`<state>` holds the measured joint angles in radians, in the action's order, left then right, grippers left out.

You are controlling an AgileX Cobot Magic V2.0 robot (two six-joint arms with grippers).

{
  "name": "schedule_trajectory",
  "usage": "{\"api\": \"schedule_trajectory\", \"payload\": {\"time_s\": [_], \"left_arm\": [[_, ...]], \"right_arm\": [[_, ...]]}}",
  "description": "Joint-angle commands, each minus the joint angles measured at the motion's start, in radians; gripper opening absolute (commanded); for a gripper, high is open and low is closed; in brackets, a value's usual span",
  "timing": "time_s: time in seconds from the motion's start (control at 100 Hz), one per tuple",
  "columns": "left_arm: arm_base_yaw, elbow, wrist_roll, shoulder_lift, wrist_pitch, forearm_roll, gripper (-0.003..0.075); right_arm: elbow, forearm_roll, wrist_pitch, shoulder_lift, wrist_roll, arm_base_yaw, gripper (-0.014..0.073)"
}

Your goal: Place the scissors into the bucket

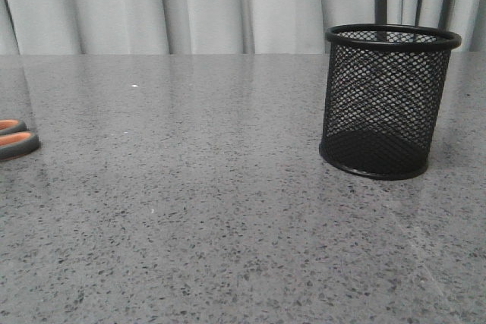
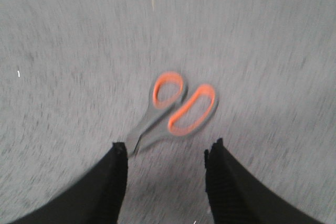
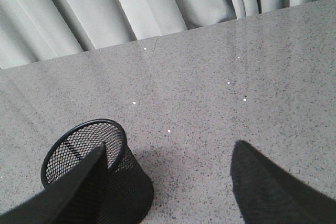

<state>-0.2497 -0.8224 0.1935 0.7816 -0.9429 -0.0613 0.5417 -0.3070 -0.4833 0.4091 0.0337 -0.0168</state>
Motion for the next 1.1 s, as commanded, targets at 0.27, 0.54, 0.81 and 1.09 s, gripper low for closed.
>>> {"api": "schedule_trajectory", "payload": {"time_s": [0.27, 0.54, 0.81, 1.09], "left_arm": [[-0.276, -0.167, 0.234, 0.365, -0.197, -0.599, 0.0293], [-0.246, -0.169, 0.429, 0.442, -0.207, -0.596, 0.0223], [-0.159, -0.169, 0.614, 0.416, -0.163, -0.302, 0.0221], [-0.134, -0.169, 0.614, 0.406, -0.13, -0.322, 0.0273]], "right_arm": [[0.04, 0.005, 0.107, 0.017, 0.003, -0.012, 0.0452], [0.04, 0.007, 0.107, 0.017, 0.003, -0.045, 0.0452], [0.04, 0.007, 0.107, 0.017, 0.003, -0.052, 0.0451], [0.04, 0.007, 0.109, 0.017, 0.003, -0.077, 0.0451]]}}
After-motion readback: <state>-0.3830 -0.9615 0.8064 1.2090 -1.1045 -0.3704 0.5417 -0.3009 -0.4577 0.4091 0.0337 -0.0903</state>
